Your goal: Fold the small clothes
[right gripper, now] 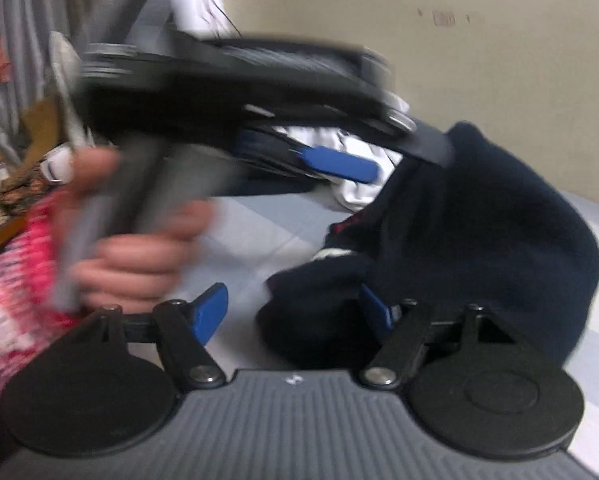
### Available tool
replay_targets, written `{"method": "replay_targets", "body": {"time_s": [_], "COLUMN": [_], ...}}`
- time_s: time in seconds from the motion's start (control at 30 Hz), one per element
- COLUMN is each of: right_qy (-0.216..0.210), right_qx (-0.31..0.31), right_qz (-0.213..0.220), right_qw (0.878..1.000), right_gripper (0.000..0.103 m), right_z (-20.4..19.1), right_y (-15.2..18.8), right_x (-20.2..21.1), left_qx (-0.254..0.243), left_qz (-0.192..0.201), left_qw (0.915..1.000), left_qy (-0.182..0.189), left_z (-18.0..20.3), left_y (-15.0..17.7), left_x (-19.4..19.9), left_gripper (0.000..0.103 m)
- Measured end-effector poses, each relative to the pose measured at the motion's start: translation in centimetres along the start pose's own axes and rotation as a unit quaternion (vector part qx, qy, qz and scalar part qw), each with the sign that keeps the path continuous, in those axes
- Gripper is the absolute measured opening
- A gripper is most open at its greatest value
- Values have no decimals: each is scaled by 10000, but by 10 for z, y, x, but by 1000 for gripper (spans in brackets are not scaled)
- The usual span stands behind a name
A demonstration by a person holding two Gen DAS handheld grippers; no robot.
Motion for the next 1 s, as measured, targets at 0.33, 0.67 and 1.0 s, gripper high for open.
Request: {"method": "replay_targets", "body": {"time_s": [0.33,0.67,1.0], "right_qy": [756,337,95], "right_qx": [-1200,-2846,-3034], "right_qz": [730,367,810], "right_qw": [9872,9573,9494], "right_gripper": [64,71,79], "right_z": [59,122,125], "right_y": [27,45,58], "right_x": [57,5,43], "left_qx": [32,-357,389], "left_qz": [-91,69,76], "left_qw": [9973,9905,9936], "left_qy": [-726,-1325,-1055], "left_z": [-25,-8,-38], "left_y": [17,23,28], "left_x": [-9,-17,22], "left_gripper": [28,38,103]}}
Point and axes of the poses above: each gripper's, at about its wrist camera, not at the fingertips, and x roughly against the way its jaws point, z to its right, y to its underside, the point moved 2 cm from there along -x, roughly the way its jaws point, and after that the axes turned 10 degrees about -z, right-handed, at the moved point
